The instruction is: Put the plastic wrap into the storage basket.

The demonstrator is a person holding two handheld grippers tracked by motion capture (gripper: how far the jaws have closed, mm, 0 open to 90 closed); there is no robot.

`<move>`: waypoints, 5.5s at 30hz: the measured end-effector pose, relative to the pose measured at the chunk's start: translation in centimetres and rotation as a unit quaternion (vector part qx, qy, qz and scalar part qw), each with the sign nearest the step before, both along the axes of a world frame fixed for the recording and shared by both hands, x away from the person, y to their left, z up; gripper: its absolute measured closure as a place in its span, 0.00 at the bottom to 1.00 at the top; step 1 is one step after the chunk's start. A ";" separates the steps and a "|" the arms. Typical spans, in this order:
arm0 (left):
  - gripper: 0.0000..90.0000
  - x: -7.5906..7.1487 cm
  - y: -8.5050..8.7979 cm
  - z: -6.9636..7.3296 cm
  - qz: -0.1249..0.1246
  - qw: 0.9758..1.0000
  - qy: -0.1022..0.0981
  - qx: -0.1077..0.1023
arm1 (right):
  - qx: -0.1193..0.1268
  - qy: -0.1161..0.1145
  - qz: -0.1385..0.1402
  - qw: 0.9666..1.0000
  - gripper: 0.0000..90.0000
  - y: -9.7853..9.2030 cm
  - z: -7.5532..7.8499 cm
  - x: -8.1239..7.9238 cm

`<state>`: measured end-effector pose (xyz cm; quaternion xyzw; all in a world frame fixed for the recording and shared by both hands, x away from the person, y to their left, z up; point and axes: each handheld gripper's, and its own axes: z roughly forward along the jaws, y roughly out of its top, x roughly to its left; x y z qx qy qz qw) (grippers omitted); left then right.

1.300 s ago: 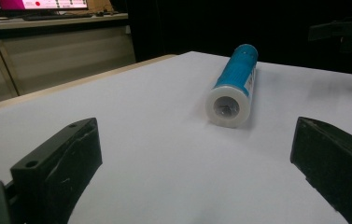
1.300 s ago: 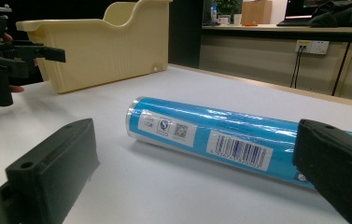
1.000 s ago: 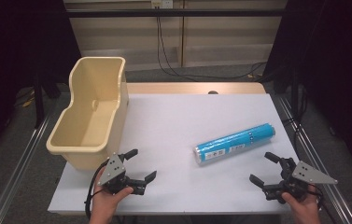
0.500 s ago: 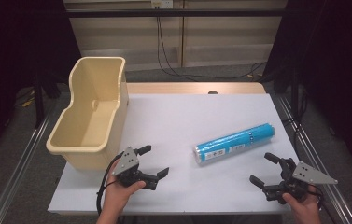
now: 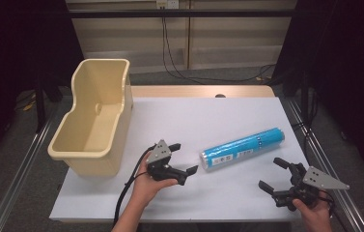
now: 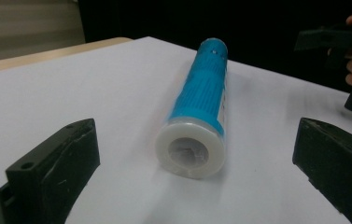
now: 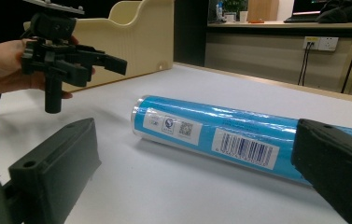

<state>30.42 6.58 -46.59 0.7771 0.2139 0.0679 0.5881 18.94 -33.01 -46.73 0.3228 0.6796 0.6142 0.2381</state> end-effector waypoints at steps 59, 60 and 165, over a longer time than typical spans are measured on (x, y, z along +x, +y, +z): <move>0.35 3.1 -4.5 -0.7 -0.088 0.965 0.044 0.242 | -0.012 0.008 -0.005 1.000 0.02 -0.6 -0.2 0.4; 0.35 3.0 -4.0 -0.6 -0.087 0.965 0.045 0.243 | -0.012 0.008 -0.005 1.000 0.02 -0.6 -0.2 0.5; 0.34 7.2 -8.3 1.7 -0.071 0.900 0.179 0.391 | -0.020 0.023 0.014 0.999 0.03 -0.2 -0.3 1.0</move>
